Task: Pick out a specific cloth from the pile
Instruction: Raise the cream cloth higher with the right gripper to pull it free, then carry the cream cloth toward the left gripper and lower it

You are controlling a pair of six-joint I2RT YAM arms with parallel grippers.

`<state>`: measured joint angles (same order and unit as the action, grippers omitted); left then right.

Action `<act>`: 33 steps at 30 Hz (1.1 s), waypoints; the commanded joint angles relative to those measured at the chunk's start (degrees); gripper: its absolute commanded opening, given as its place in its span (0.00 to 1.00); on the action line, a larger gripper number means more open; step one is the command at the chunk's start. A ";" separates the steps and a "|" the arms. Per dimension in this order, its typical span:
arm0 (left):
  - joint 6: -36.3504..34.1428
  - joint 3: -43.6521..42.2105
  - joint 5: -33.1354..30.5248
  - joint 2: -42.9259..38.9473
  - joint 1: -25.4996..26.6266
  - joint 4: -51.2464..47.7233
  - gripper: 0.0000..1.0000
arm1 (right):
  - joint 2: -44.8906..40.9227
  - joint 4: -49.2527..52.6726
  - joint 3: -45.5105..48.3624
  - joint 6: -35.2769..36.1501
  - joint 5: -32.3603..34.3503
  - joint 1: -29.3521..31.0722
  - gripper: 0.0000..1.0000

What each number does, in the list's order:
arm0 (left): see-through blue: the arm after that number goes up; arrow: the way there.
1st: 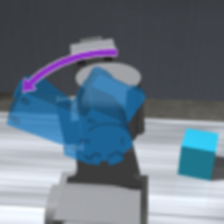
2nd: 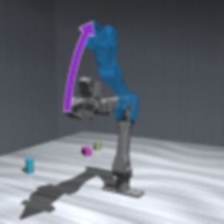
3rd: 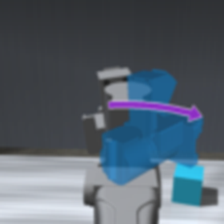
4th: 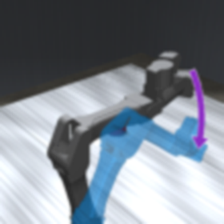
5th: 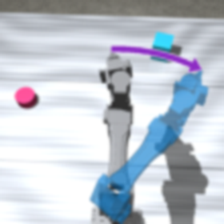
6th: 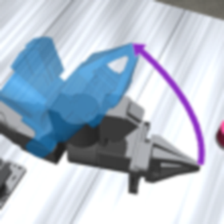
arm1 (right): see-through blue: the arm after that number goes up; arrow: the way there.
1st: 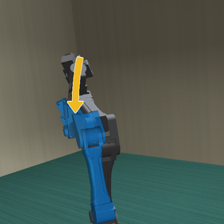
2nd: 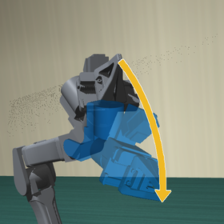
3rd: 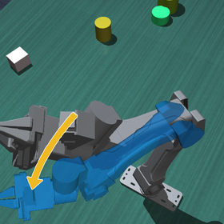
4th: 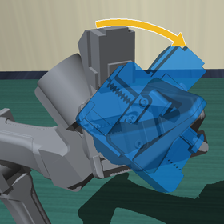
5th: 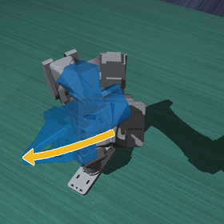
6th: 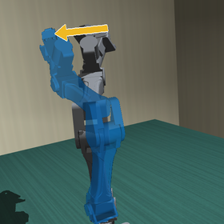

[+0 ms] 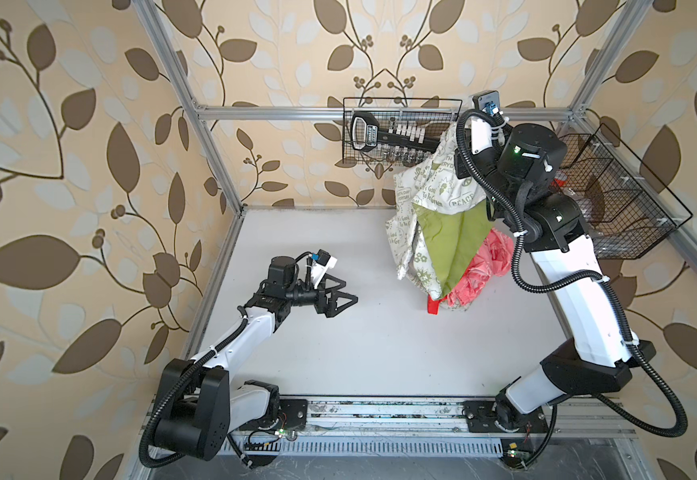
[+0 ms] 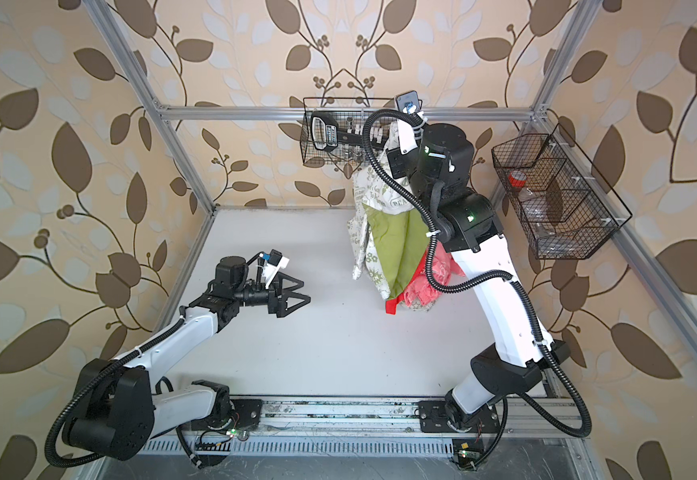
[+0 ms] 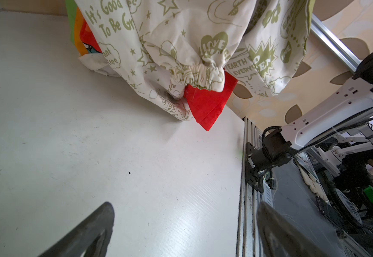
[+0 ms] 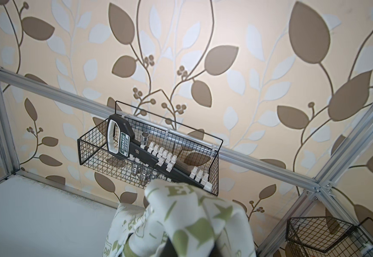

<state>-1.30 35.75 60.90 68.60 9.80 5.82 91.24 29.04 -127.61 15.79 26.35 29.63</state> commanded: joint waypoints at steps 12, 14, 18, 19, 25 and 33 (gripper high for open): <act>0.16 0.18 0.72 -1.21 0.39 2.38 0.99 | -4.40 -12.44 -4.19 -4.14 -7.76 0.43 0.00; 0.11 0.20 0.66 -1.27 0.39 2.32 0.99 | -4.79 -13.40 -4.25 -5.23 -8.93 0.43 0.00; 0.21 0.03 -0.16 -1.71 0.39 2.35 0.99 | -6.04 -16.44 -3.17 -7.78 -12.93 0.43 0.00; 0.22 -0.05 -0.25 -1.93 0.39 2.43 0.99 | -6.25 -17.03 -3.01 -8.71 -14.61 0.43 0.00; 1.44 -0.58 -2.73 -4.24 0.39 3.33 0.99 | -4.99 -17.23 -4.71 -15.33 -25.76 0.43 0.00; 7.96 -3.05 -7.09 -12.04 0.64 10.54 0.99 | 2.26 -20.24 -8.16 -22.51 -37.57 0.38 0.00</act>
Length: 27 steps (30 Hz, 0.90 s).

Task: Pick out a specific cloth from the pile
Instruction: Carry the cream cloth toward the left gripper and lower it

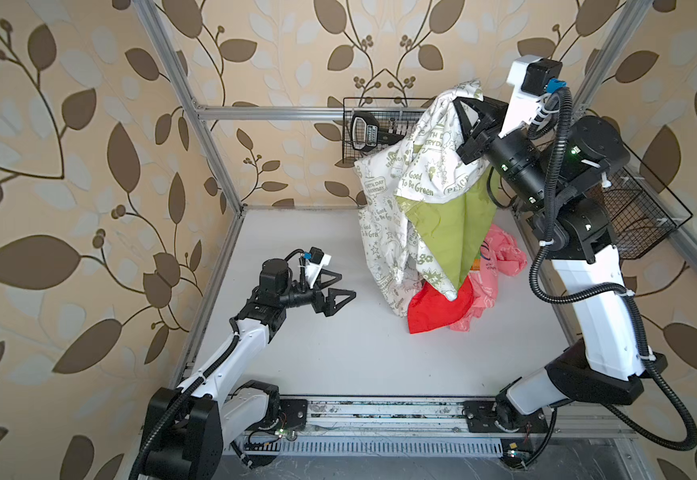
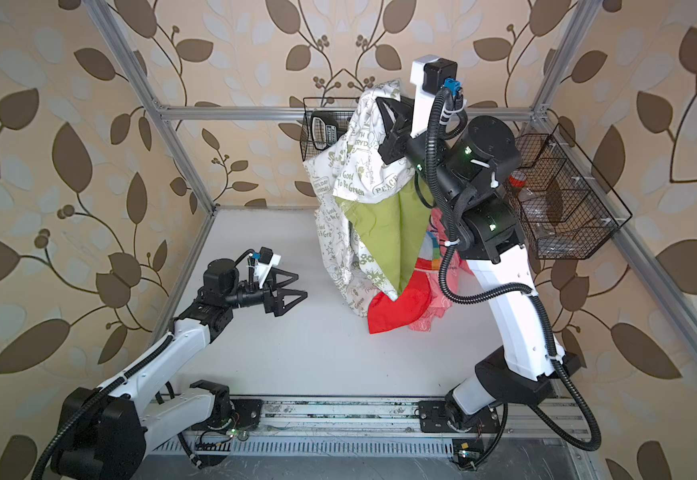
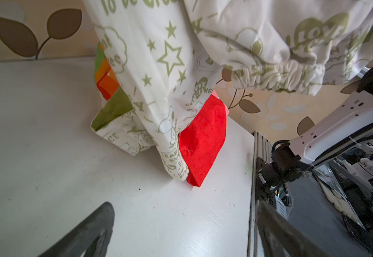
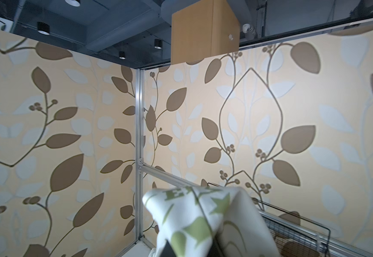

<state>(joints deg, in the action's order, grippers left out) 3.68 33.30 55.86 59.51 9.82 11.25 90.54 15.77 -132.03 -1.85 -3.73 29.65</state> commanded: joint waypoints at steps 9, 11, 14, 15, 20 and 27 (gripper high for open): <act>3.35 -0.71 -6.21 -8.64 2.47 3.97 0.99 | 13.03 -9.46 -6.81 -14.12 -23.73 1.28 0.00; 3.22 -1.02 -7.21 -10.31 2.70 3.40 0.99 | 13.00 -9.01 -3.68 -13.44 -24.05 1.41 0.00; 2.85 -1.56 -9.60 -13.24 3.13 2.58 0.99 | 12.15 -7.48 2.71 -11.69 -23.45 1.41 0.00; 2.63 -1.83 -10.43 -14.27 3.34 2.33 0.99 | 11.62 -7.05 5.59 -10.99 -23.04 1.39 0.00; 1.79 -2.11 -14.11 -16.83 4.32 0.35 0.99 | 10.08 -7.16 18.95 -10.43 -22.44 1.51 0.00; 0.63 -1.31 -15.95 -16.28 4.85 -2.02 0.99 | 11.05 -5.53 32.92 -11.61 -24.35 3.06 0.00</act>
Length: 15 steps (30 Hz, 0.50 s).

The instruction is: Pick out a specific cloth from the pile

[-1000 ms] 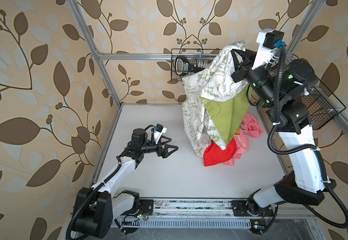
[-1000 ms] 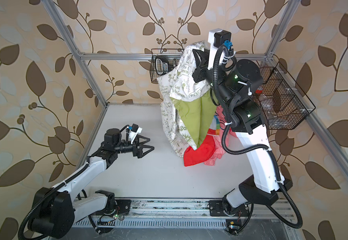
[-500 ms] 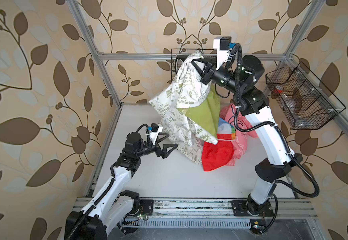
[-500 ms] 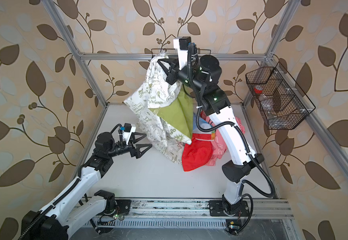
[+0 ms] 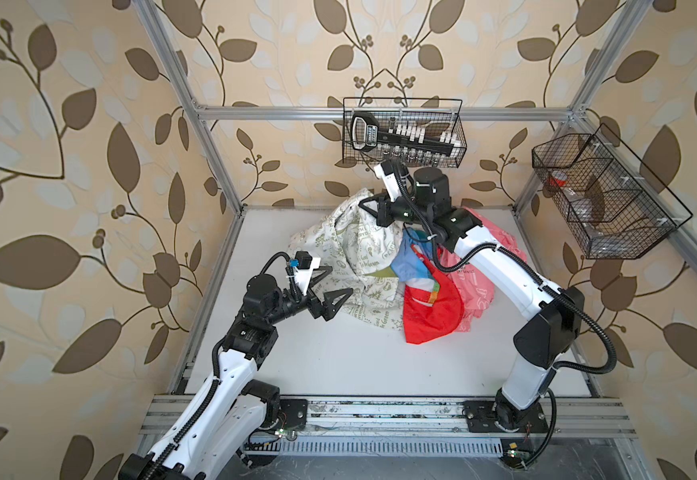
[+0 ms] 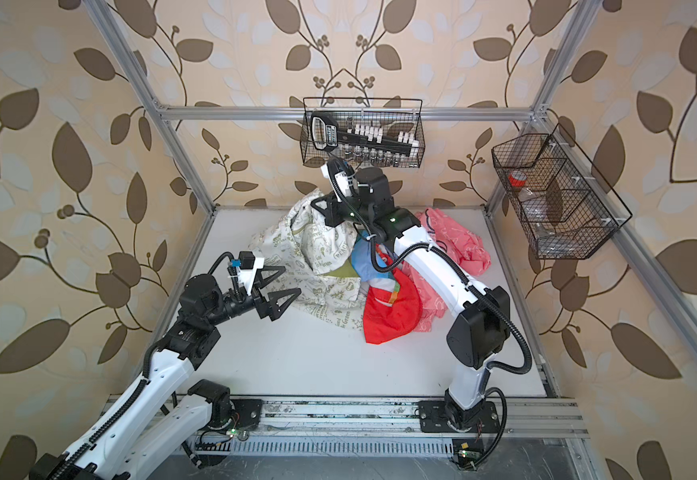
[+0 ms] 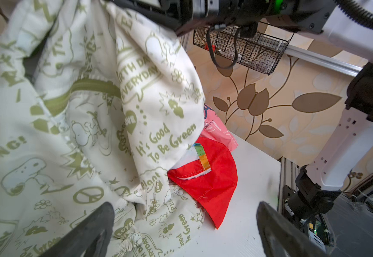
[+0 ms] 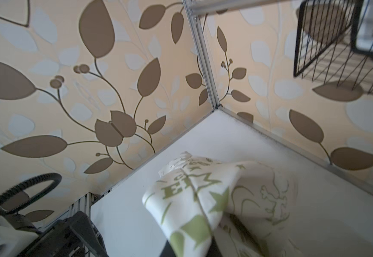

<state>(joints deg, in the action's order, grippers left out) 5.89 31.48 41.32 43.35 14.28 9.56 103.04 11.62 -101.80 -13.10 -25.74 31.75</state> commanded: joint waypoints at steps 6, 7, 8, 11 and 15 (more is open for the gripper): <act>-2.02 0.45 -2.03 0.22 0.40 -0.42 0.99 | 0.55 1.08 12.90 0.85 -2.23 5.88 0.00; -1.98 0.42 -2.11 0.24 0.39 -0.45 0.99 | 1.81 2.66 13.64 1.82 -1.09 7.22 0.00; -2.07 0.42 -2.12 0.24 0.40 -0.50 0.99 | 3.25 4.73 14.01 2.67 0.74 7.79 0.00; -1.99 0.36 -2.12 0.15 0.39 -0.42 0.99 | 7.38 7.66 15.25 3.65 7.91 10.27 0.00; -1.85 0.31 -1.86 0.06 0.48 -0.16 0.99 | 11.80 8.85 15.39 4.86 16.45 11.04 0.40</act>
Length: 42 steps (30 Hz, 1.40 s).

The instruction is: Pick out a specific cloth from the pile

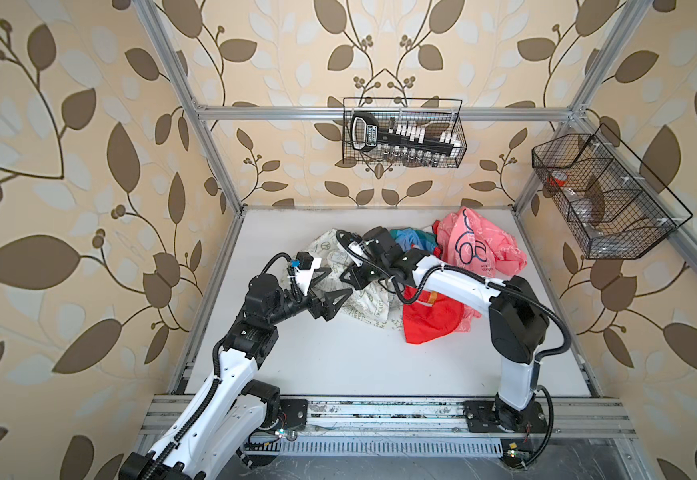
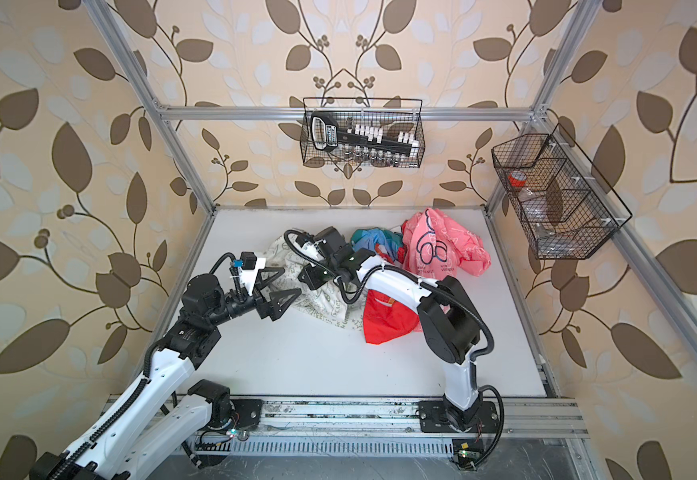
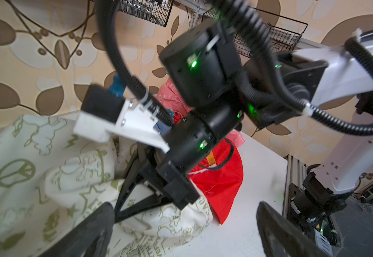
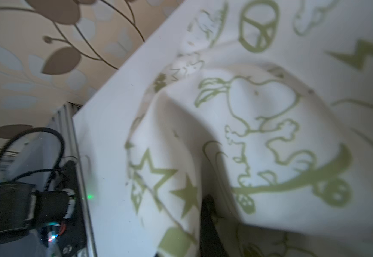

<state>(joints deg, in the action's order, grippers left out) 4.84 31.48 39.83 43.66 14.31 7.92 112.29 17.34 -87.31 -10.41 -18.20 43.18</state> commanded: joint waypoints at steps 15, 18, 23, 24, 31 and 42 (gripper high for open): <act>-1.06 0.16 0.07 0.37 0.46 1.83 0.99 | 15.93 7.64 -9.01 7.94 25.11 7.00 1.00; -1.15 0.08 0.16 0.29 0.46 2.07 0.99 | 19.70 10.61 -10.84 7.36 22.89 7.05 1.00; -1.29 -0.02 0.13 0.37 0.46 2.18 0.99 | 24.31 13.32 -10.84 6.94 22.45 7.38 1.00; -1.31 -0.02 0.16 0.46 0.46 2.18 0.99 | 24.91 13.33 -10.41 6.59 21.82 7.36 1.00; -1.59 0.02 -0.02 0.46 0.46 2.10 0.99 | 28.39 13.46 -8.69 4.48 15.66 7.37 0.69; -1.41 -0.11 -0.29 -0.89 0.55 1.92 0.99 | 20.58 13.51 -7.41 3.55 17.22 6.61 0.00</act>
<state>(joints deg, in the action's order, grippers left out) 4.67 31.48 38.72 44.51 14.33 7.07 132.00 18.72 -98.61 -6.22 0.99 49.69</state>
